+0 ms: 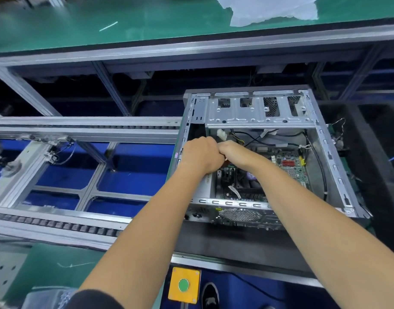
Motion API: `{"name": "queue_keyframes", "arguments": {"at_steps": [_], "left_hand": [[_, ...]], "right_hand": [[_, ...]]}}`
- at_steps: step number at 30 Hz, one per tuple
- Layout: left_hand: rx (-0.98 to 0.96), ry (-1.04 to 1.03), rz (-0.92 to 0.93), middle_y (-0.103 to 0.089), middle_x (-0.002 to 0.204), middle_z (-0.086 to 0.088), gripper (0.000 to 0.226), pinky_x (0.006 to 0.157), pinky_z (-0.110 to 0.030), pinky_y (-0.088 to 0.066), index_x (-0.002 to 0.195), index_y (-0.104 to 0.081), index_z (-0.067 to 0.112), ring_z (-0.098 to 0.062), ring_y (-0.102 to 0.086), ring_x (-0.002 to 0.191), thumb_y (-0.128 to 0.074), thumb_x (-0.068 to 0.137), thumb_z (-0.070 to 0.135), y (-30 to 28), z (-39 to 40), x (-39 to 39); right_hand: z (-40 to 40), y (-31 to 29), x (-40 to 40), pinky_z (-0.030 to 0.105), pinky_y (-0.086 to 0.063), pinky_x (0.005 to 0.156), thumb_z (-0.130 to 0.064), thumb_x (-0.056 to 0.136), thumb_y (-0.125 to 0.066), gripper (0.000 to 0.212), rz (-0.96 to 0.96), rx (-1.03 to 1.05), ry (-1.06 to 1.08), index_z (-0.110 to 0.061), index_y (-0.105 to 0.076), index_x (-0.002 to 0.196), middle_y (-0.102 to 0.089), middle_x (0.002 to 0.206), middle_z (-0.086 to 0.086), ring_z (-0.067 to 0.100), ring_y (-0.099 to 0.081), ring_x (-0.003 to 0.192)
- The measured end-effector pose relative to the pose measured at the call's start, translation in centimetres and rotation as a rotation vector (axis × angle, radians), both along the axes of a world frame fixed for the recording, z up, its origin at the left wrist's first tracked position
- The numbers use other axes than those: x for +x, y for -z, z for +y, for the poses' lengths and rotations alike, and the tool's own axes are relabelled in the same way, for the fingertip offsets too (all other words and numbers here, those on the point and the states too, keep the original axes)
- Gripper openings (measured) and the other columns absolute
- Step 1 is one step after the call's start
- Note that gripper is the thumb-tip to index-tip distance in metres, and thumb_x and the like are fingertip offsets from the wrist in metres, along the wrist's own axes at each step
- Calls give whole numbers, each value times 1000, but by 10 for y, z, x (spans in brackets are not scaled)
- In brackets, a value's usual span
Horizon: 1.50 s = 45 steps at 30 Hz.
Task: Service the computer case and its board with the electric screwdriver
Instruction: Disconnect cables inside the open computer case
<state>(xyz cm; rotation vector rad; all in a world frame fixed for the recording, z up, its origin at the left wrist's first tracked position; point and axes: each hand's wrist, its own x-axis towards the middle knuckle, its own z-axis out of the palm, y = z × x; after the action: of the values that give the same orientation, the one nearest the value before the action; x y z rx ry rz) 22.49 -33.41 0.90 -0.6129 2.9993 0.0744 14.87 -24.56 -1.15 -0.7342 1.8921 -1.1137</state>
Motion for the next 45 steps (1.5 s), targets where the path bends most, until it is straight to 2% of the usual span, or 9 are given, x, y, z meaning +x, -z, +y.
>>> {"name": "queue_keyframes", "arguments": {"at_steps": [3,7,13,18,23,31,35,38,45], "left_hand": [[-4,15,-1,-61,102,-13,26,66,-34,-32,106,-49,7,-28,-51,81,-41,86,23,1,-4,0],[13,25,17,-61,104,-13,26,68,-34,-32,108,-49,8,-30,-52,82,-38,88,20,2,-8,-8],[31,50,12,-62,102,-12,20,67,-36,-31,106,-44,9,-30,-49,78,-36,90,20,5,-8,-12],[69,54,7,-61,100,-13,7,67,-36,-32,95,-34,13,-28,-44,73,-36,89,18,7,-12,-13],[77,81,-13,-61,102,-14,9,68,-35,-33,96,-38,13,-28,-44,75,-34,89,17,4,-16,-17],[-12,20,82,-62,98,-11,18,64,-34,-33,103,-45,9,-31,-59,84,-39,91,20,15,0,-12],[94,-33,203,-60,91,-11,10,64,-34,-31,88,-40,14,-29,-47,72,-34,93,21,16,-6,-9],[11,-13,301,-57,80,-8,7,59,-33,-27,88,-38,14,-26,-40,61,-35,93,19,20,0,1],[26,14,120,-62,92,-10,15,64,-32,-32,88,-49,14,-27,-46,71,-36,89,20,13,-5,-7]], "right_hand": [[3,-1,2,33,-40,82,-17,101,-42,29,-67,6,-9,-2,-62,87,-59,89,11,17,-51,85],[1,1,-1,37,-46,103,-29,105,-42,44,-140,11,81,8,-60,121,-63,105,12,18,-58,96],[-1,3,-1,17,-54,74,-30,107,-40,42,-205,-18,148,0,-59,127,-66,120,18,15,-64,93],[-2,2,-4,37,-50,102,-37,104,-41,45,-132,54,100,-1,-63,121,-70,113,13,23,-66,107],[-4,0,-2,55,-40,110,-46,100,-38,51,-58,123,102,-6,-62,121,-62,128,23,37,-55,124],[6,3,-1,33,-34,72,-41,107,-28,52,265,88,133,-7,-66,111,-62,106,6,23,-54,99],[5,7,0,32,-30,58,-34,107,-31,49,389,46,133,-11,-57,72,-56,74,2,19,-50,72],[2,6,0,28,-29,56,-31,107,-32,50,461,42,112,-21,-44,60,-45,66,-9,7,-42,62],[2,4,-2,38,-31,64,-19,106,-30,42,517,102,23,-10,-44,68,-46,62,4,26,-45,66]]}}
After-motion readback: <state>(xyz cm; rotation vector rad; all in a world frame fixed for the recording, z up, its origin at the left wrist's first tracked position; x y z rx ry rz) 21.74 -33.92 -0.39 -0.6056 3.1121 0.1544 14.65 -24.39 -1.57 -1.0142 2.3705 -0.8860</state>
